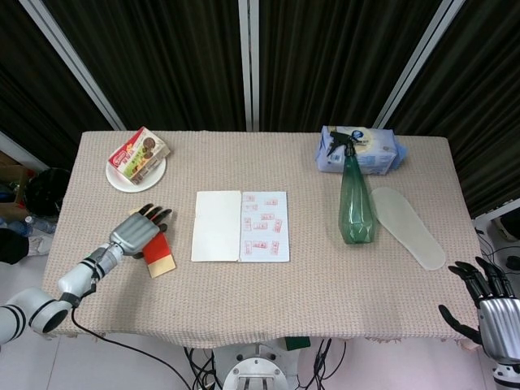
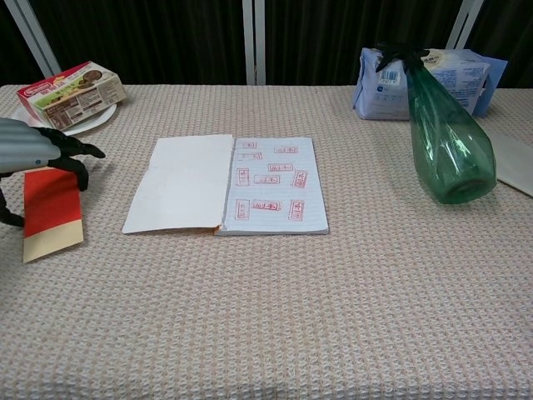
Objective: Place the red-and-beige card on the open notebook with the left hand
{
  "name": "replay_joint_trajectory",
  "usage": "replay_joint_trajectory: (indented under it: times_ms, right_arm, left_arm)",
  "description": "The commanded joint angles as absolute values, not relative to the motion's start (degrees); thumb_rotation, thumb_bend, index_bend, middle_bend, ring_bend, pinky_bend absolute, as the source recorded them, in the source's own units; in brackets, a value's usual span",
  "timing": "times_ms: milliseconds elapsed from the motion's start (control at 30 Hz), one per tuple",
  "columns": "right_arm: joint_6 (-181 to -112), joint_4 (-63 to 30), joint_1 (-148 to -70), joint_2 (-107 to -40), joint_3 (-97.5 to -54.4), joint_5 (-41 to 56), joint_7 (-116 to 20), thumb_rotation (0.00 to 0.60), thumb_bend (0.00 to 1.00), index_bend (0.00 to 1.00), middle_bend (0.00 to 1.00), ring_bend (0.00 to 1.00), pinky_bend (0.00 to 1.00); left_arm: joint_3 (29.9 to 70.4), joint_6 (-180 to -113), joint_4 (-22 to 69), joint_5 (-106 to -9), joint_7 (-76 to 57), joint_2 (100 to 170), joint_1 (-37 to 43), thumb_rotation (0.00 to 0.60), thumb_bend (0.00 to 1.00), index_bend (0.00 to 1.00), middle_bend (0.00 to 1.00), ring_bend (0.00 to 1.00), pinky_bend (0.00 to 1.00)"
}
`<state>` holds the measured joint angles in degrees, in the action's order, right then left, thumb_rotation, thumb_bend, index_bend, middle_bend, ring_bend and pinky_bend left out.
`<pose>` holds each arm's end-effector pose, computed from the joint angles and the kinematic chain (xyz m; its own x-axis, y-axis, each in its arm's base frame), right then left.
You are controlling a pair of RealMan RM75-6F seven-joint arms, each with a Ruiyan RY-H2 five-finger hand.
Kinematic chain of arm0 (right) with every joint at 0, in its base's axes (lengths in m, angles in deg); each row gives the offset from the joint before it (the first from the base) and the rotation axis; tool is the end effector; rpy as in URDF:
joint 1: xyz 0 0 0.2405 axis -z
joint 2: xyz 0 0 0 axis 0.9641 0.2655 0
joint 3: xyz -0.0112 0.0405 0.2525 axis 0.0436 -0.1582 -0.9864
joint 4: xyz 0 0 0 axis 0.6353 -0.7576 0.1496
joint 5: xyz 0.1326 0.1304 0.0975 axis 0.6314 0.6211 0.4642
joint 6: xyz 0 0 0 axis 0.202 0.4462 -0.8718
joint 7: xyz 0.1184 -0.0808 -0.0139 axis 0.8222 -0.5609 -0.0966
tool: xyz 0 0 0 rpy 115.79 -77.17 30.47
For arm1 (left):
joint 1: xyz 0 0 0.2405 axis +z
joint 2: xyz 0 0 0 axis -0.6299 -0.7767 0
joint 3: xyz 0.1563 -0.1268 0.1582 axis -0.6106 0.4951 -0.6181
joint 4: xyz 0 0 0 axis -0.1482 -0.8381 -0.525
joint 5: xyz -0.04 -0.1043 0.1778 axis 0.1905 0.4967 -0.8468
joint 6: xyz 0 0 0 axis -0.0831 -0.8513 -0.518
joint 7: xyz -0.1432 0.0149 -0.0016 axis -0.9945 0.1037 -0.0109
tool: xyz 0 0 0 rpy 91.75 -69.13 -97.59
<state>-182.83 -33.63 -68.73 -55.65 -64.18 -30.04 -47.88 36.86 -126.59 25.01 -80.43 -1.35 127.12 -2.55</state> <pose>-0.2958 -0.1049 0.1652 0.3470 0.1055 0.9319 -0.9306 -0.0849 0.3561 -0.2637 0.3314 0.0330 0.8170 0.3123 0.4847 0.5697 -0.5671 -0.5949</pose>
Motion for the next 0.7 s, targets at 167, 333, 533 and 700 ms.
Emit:
replay_joint_trajectory:
  times_ms: [167, 333, 533, 700]
  right_arm:
    - [-182.9, -33.4, -68.7, -55.7, -64.2, -30.0, -47.6, 0.600, 0.18, 0.26, 0.21, 0.10, 0.17]
    - [-182.7, -33.2, -68.8, -55.8, -64.3, -29.9, -47.3, 0.600, 0.17, 0.26, 0.21, 0.10, 0.17]
    - [-182.6, -33.1, -68.9, -55.6, -64.3, -30.0, -47.1, 0.600, 0.17, 0.26, 0.21, 0.10, 0.17]
    - [-182.6, -32.7, -68.9, -55.6, -64.3, -29.8, -46.4, 0.600, 0.17, 0.26, 0.21, 0.10, 0.17]
  left_arm:
    - [37.6, -127.8, 26.9, -80.4, -0.5, 125.8, -2.3, 0.600, 0.41, 0.41, 0.00, 0.00, 0.07]
    - [38.4, -129.3, 29.3, -80.1, 0.3, 124.3, -2.0, 0.600, 0.41, 0.41, 0.00, 0.00, 0.07]
    - [40.3, -129.8, 32.8, -79.4, 2.7, 123.2, -3.0, 0.600, 0.41, 0.40, 0.00, 0.00, 0.07]
    - [43.3, -128.2, 36.5, -77.2, 7.0, 123.7, -5.8, 0.600, 0.41, 0.40, 0.00, 0.00, 0.07]
